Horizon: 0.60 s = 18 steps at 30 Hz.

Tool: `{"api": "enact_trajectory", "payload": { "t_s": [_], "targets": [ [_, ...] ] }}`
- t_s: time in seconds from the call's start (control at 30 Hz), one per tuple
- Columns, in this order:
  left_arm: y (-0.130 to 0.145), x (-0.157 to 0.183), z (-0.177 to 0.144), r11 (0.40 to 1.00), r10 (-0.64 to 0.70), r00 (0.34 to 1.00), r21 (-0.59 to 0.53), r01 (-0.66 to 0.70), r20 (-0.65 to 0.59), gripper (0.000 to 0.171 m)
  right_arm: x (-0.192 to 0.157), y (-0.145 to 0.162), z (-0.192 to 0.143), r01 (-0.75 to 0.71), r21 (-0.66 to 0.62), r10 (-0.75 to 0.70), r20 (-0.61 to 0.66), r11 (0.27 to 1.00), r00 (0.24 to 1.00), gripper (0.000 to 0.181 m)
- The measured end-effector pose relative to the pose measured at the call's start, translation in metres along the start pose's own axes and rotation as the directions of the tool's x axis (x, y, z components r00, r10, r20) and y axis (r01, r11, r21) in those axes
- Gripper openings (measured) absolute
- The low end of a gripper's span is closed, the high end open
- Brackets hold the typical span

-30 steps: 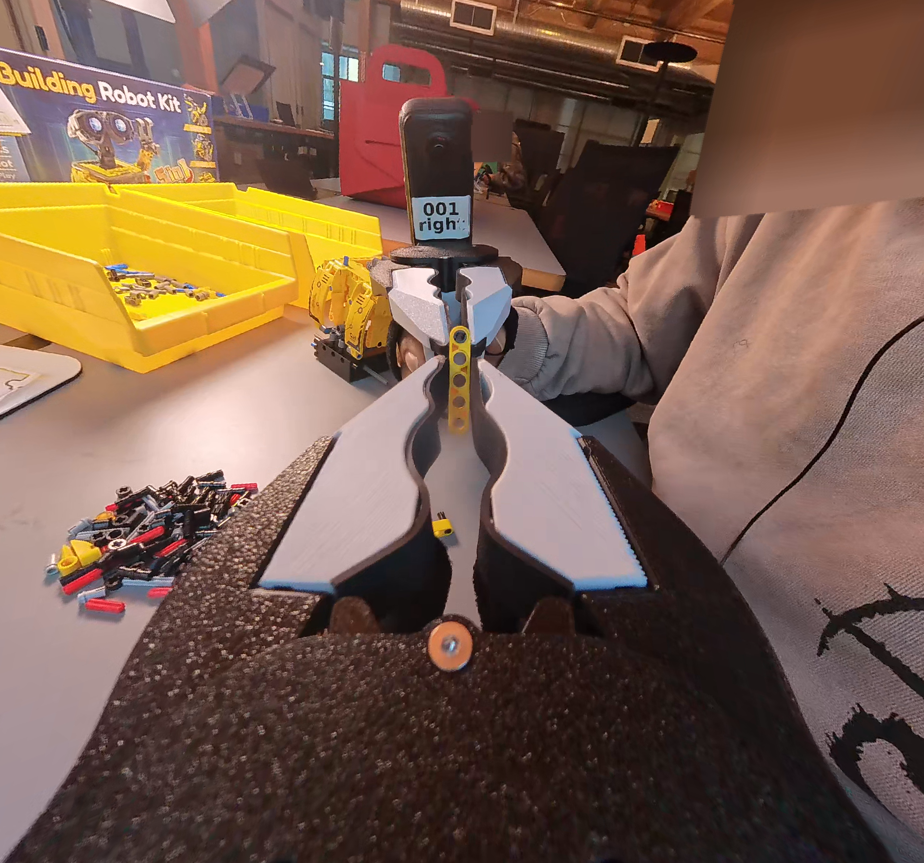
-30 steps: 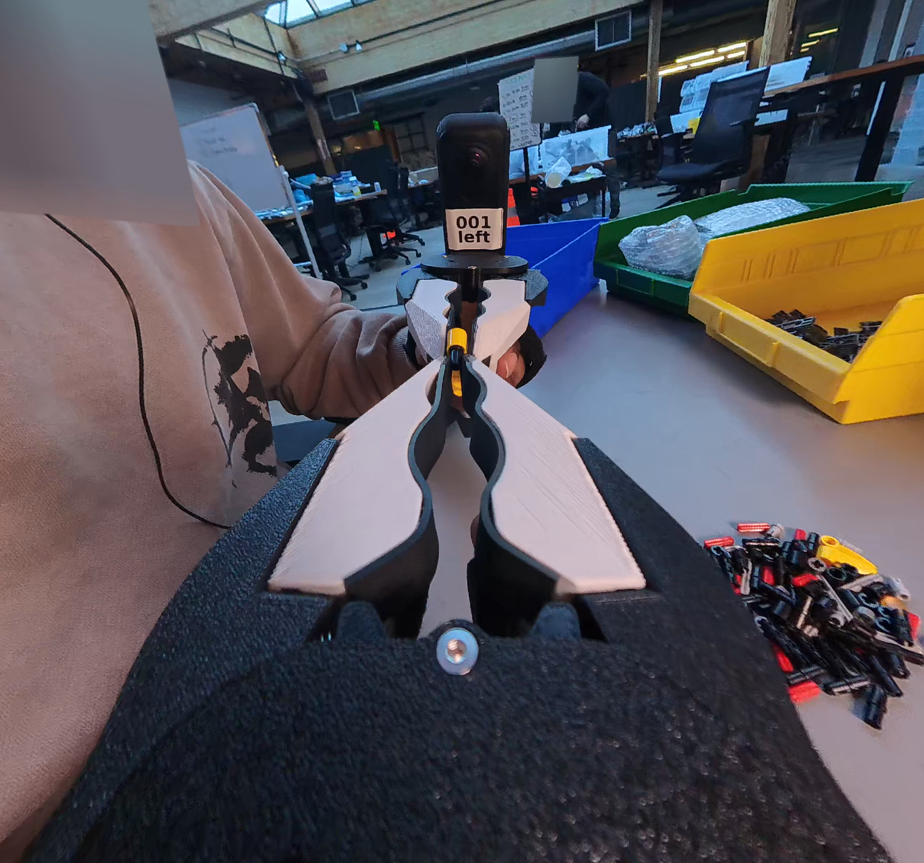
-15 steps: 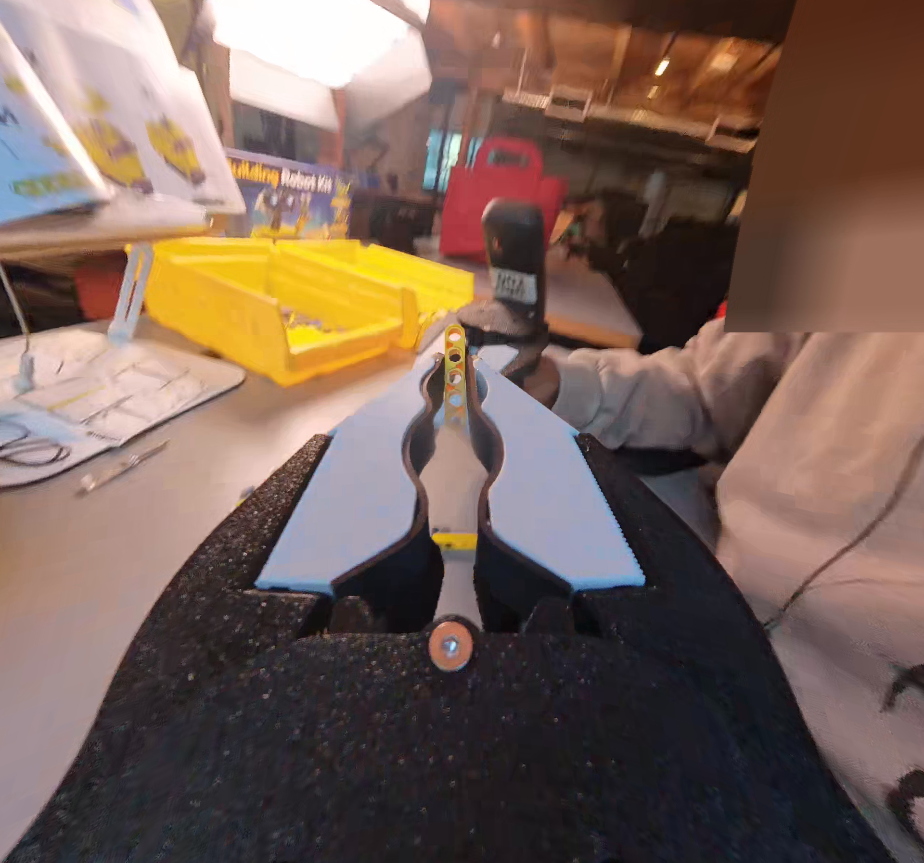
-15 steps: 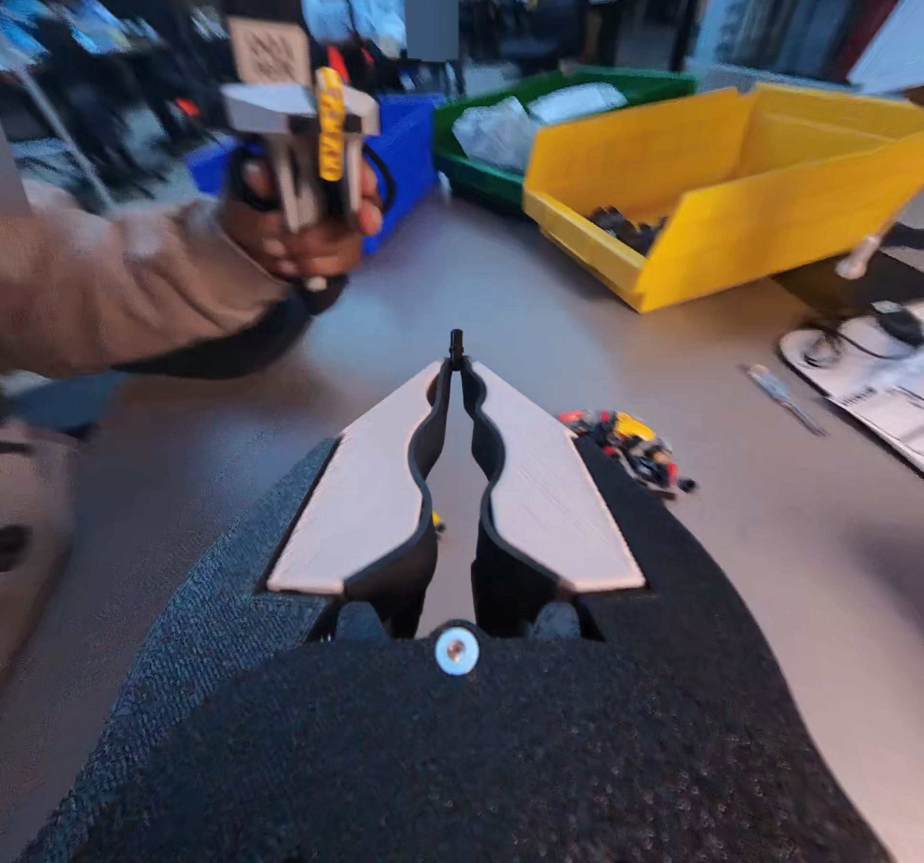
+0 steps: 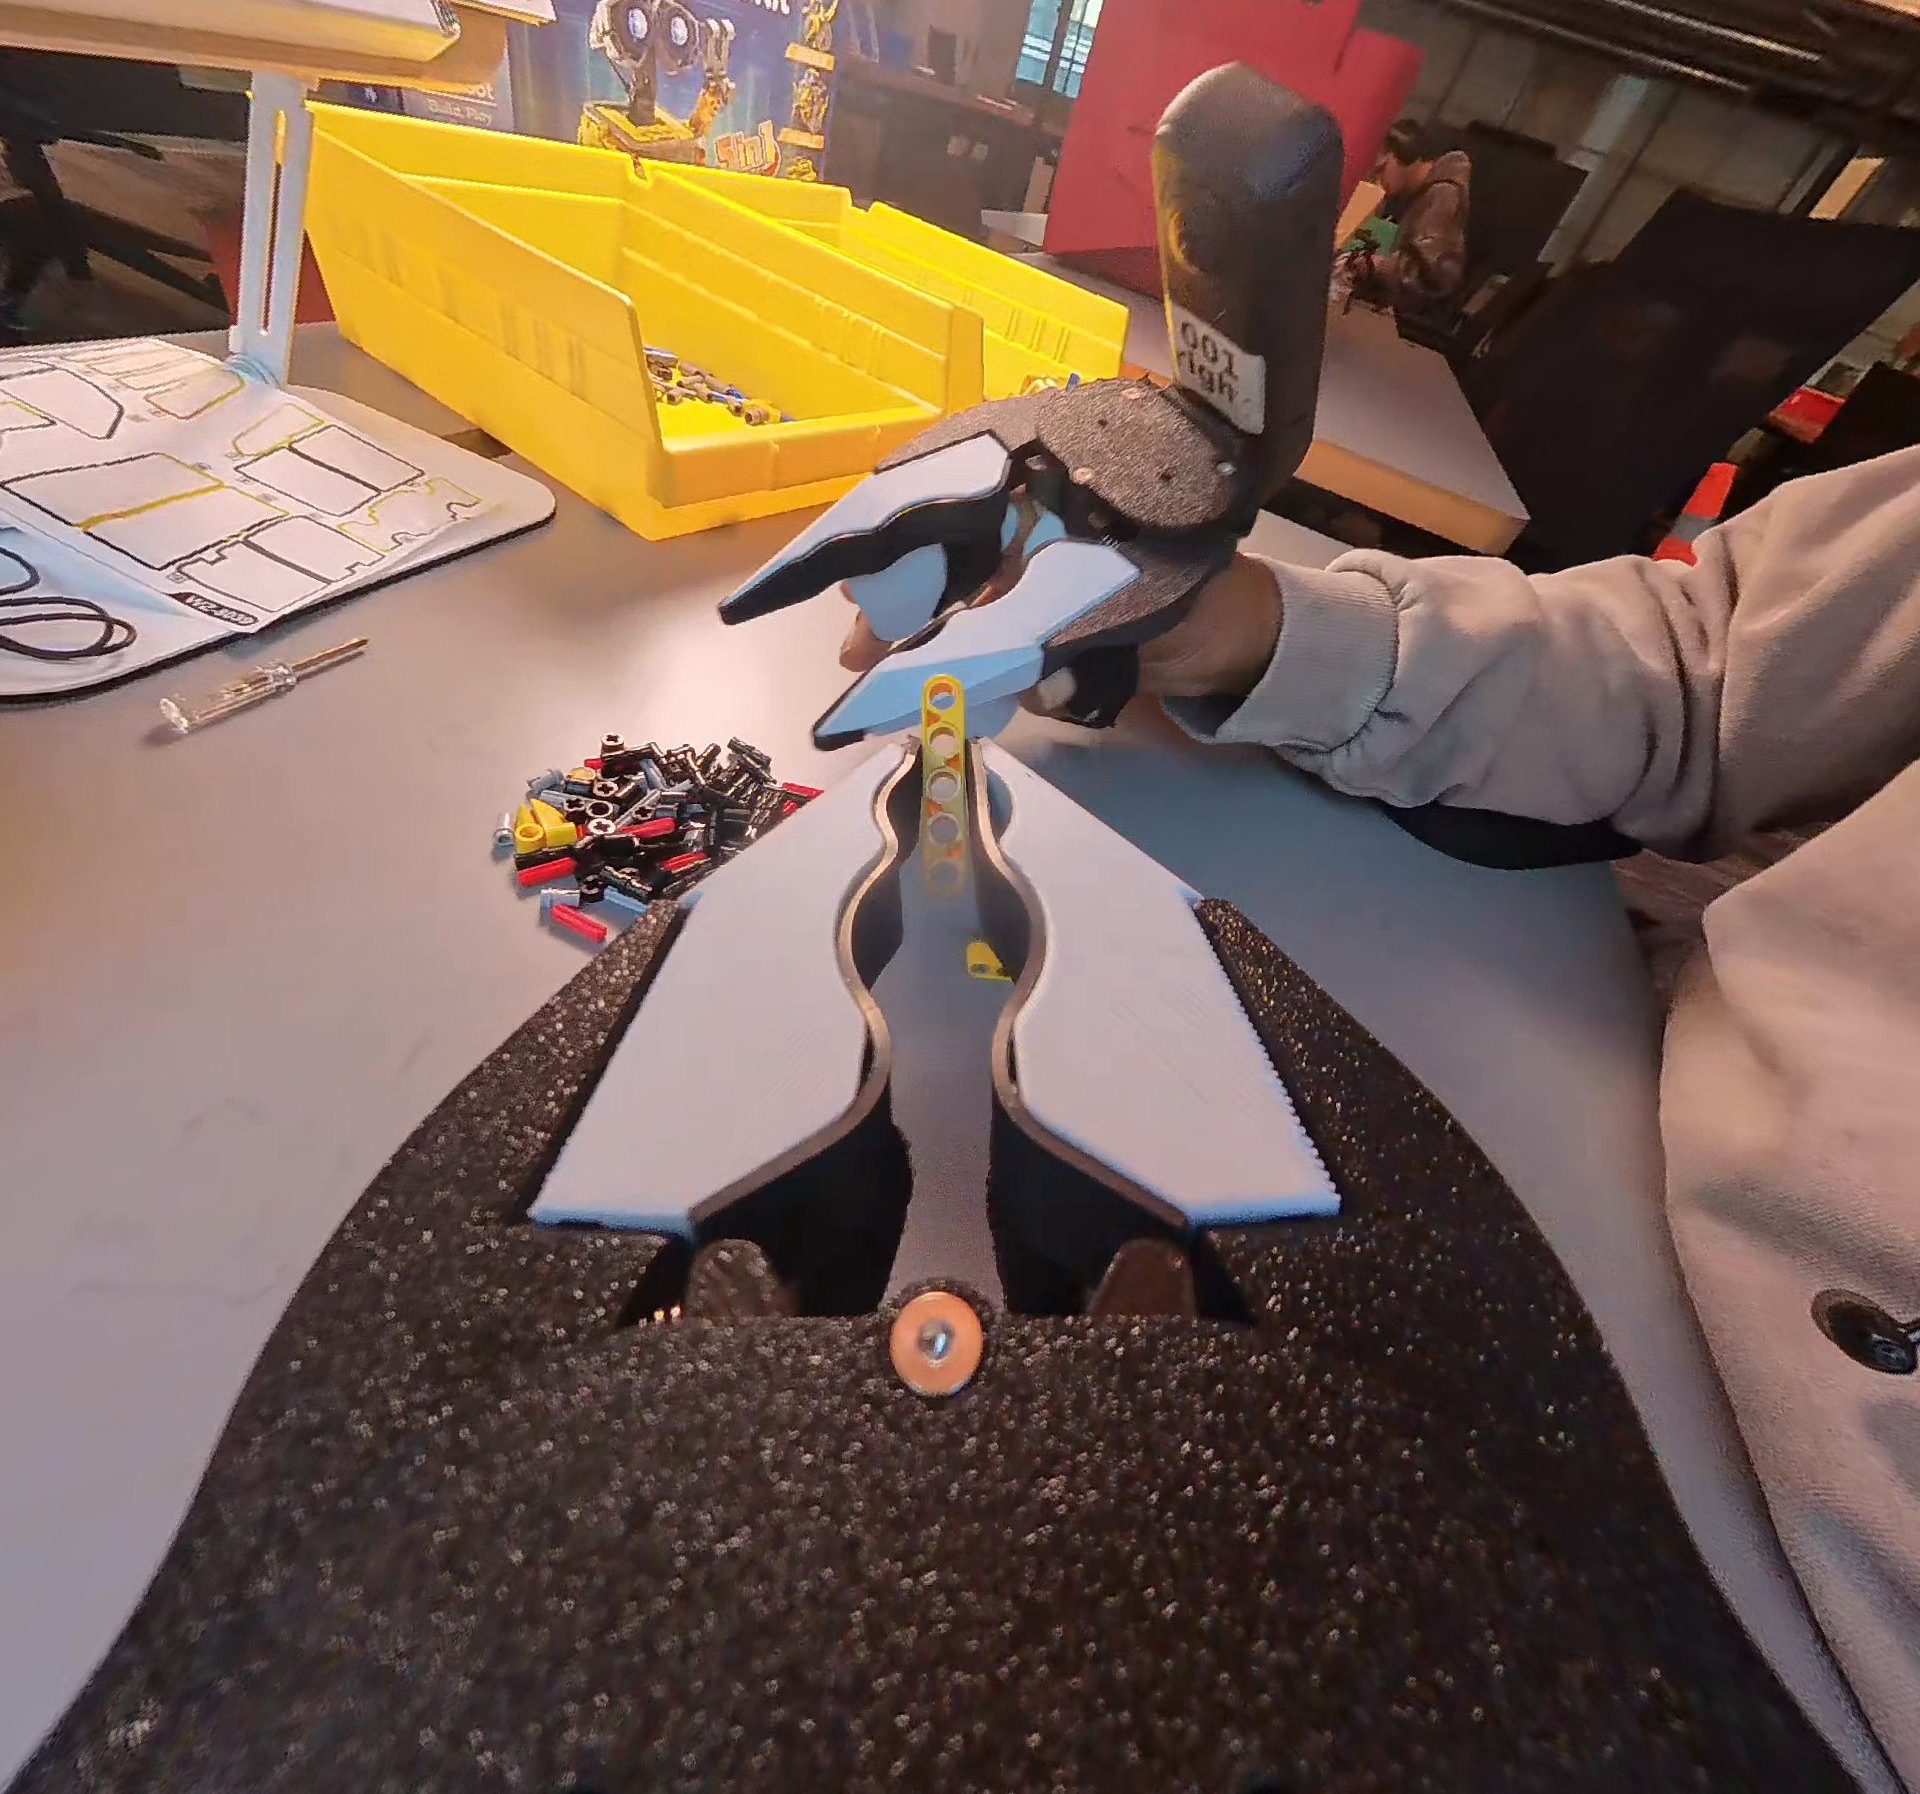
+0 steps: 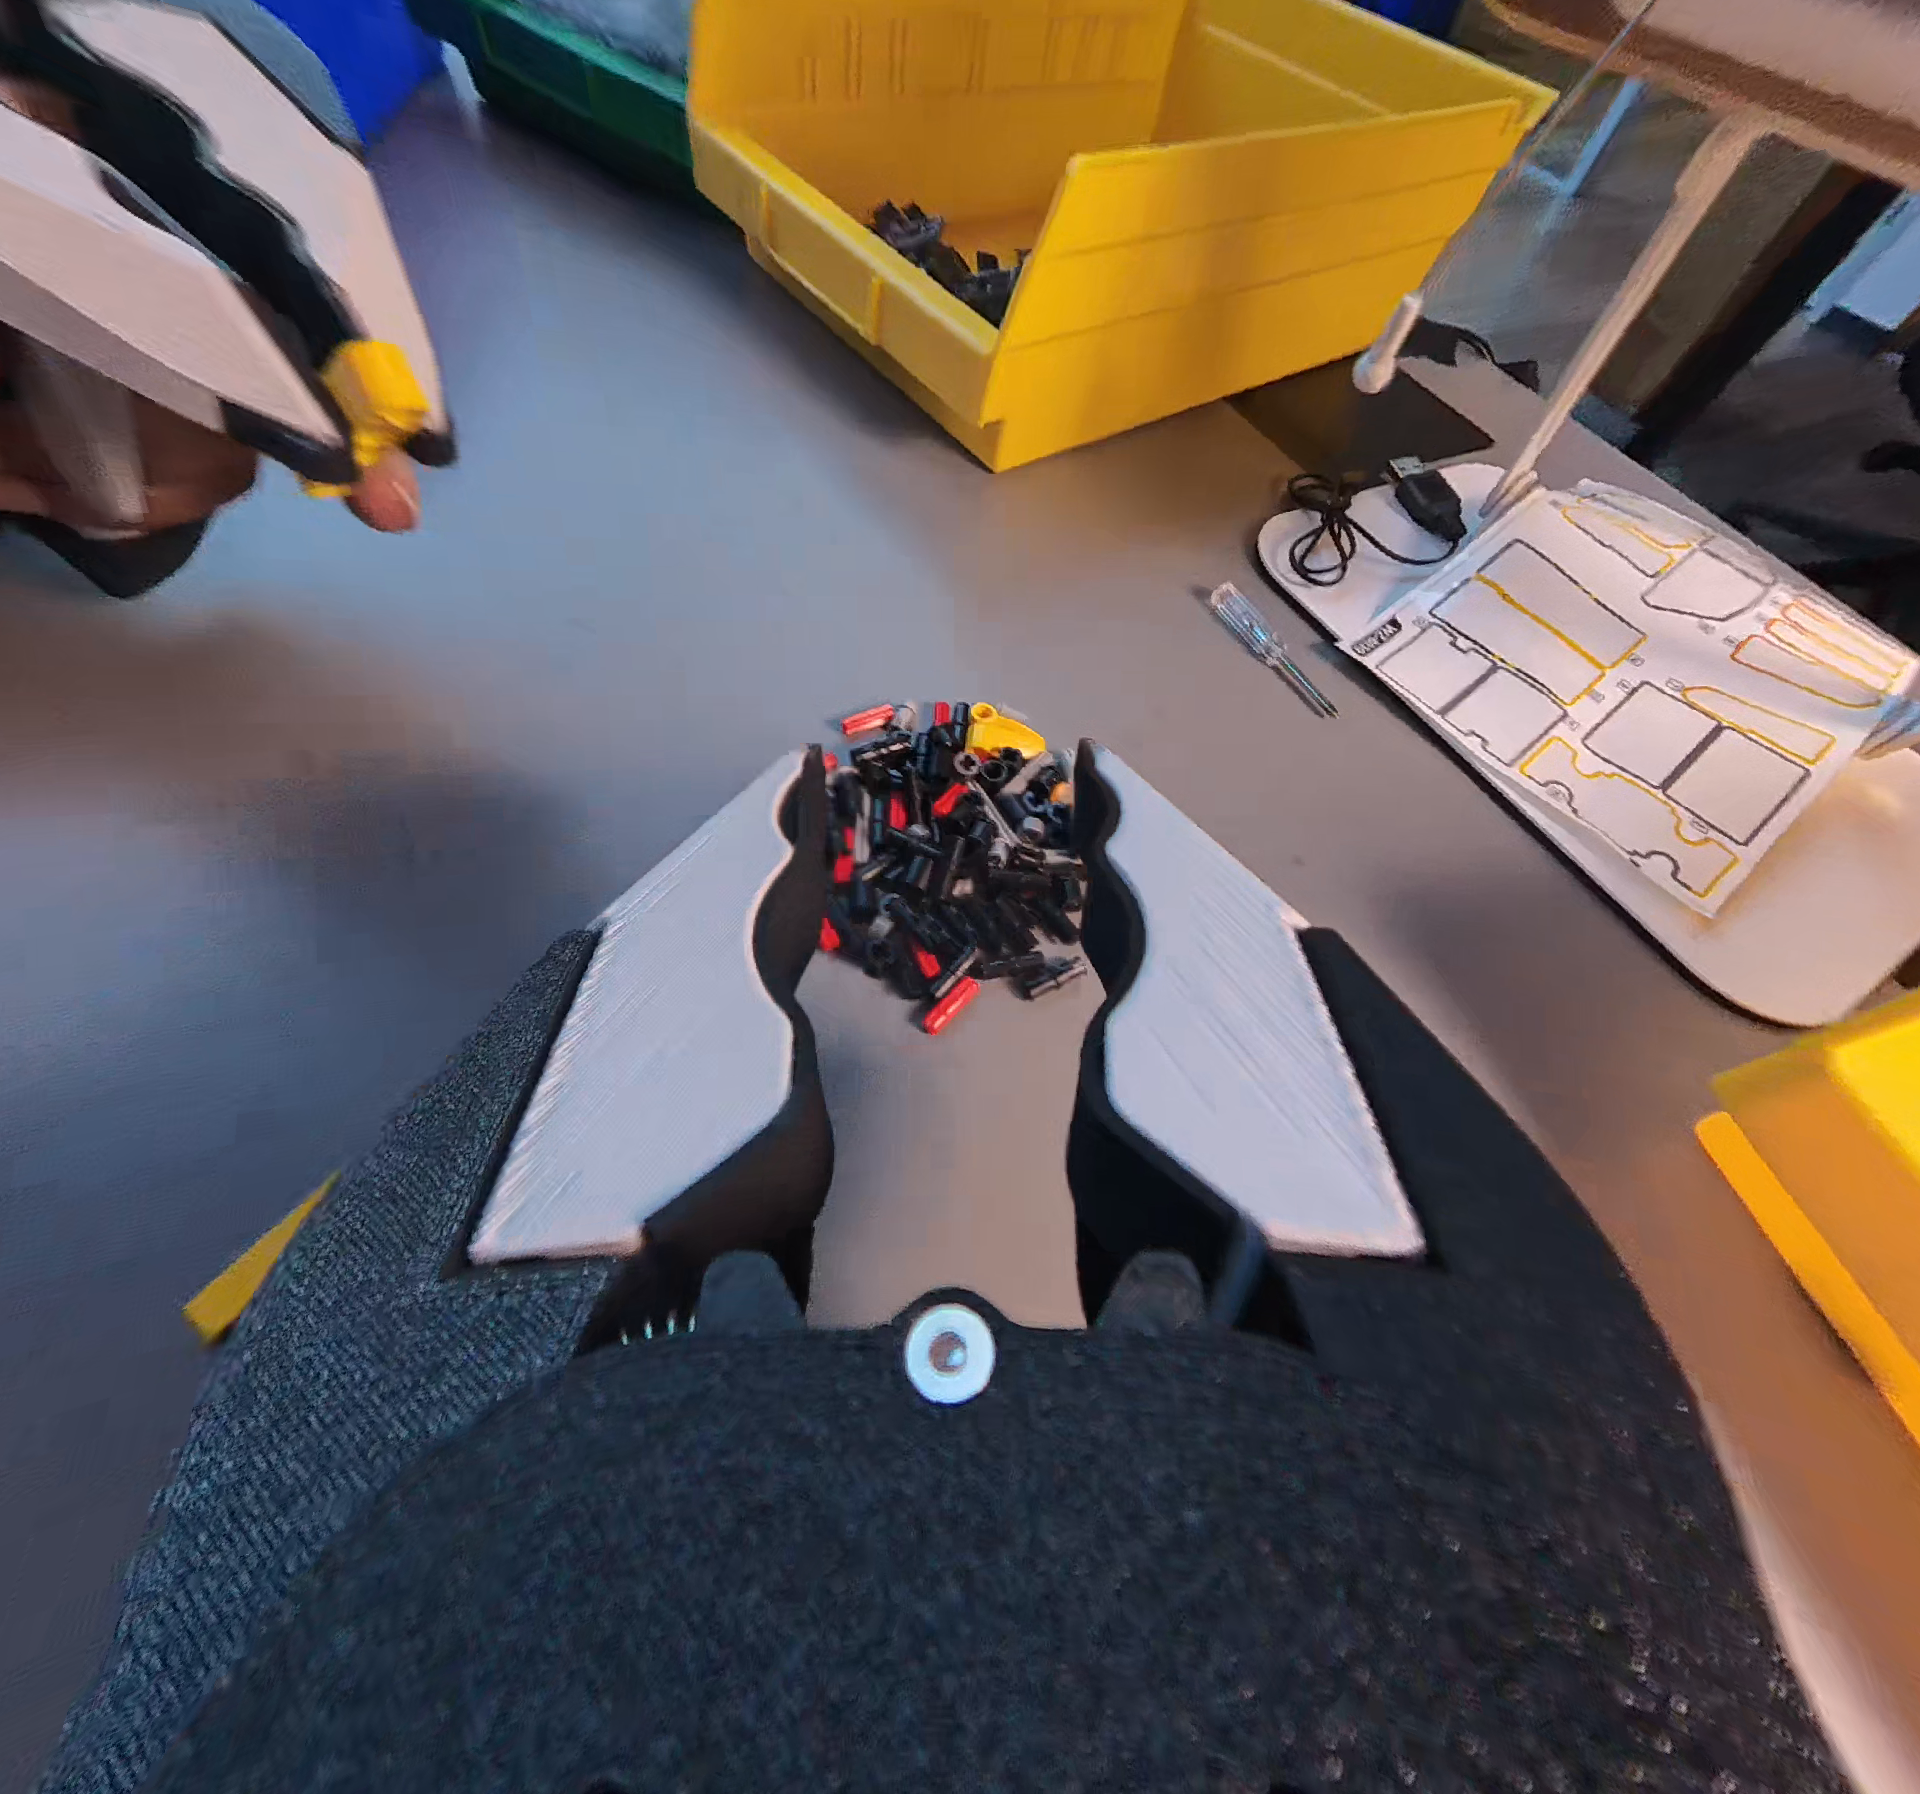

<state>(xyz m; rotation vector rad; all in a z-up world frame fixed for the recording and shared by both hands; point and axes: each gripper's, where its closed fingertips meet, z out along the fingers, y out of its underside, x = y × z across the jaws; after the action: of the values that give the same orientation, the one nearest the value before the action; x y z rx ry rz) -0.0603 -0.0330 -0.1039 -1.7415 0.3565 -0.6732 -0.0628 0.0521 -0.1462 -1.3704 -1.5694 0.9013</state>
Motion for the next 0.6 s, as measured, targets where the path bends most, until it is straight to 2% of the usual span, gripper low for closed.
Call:
{"api": "enact_trajectory", "payload": {
  "t_s": [0.13,0.27,0.33,0.43,0.5,0.6],
  "targets": [
    [0.006,0.002,0.003,0.998,0.06,0.998,-0.035,-0.059,0.014,0.007,-0.036,-0.029,-0.024,-0.176,0.145,0.134,0.26,0.974,0.956,0.042],
    [0.012,0.024,0.009,0.983,0.168,0.984,-0.058,-0.172,-0.062,0.007,-0.088,-0.043,-0.05,-0.354,0.122,0.22,0.586,0.927,0.78,0.038],
    [0.015,0.035,0.011,0.975,0.21,0.972,-0.053,-0.217,-0.101,0.007,-0.097,-0.042,-0.051,-0.368,0.108,0.227,0.621,0.924,0.75,0.035],
    [0.017,0.041,0.014,0.96,0.267,0.957,-0.052,-0.274,-0.11,0.007,-0.1,-0.036,-0.045,-0.332,0.09,0.214,0.602,0.939,0.769,0.034],
    [0.02,0.039,0.015,0.951,0.296,0.951,-0.069,-0.303,-0.093,0.007,-0.103,-0.035,-0.044,-0.329,0.081,0.215,0.606,0.941,0.766,0.023],
    [0.022,0.04,0.015,0.944,0.316,0.944,-0.073,-0.323,-0.09,0.007,-0.103,-0.033,-0.044,-0.317,0.085,0.205,0.6,0.945,0.773,0.023]
  ]
}}
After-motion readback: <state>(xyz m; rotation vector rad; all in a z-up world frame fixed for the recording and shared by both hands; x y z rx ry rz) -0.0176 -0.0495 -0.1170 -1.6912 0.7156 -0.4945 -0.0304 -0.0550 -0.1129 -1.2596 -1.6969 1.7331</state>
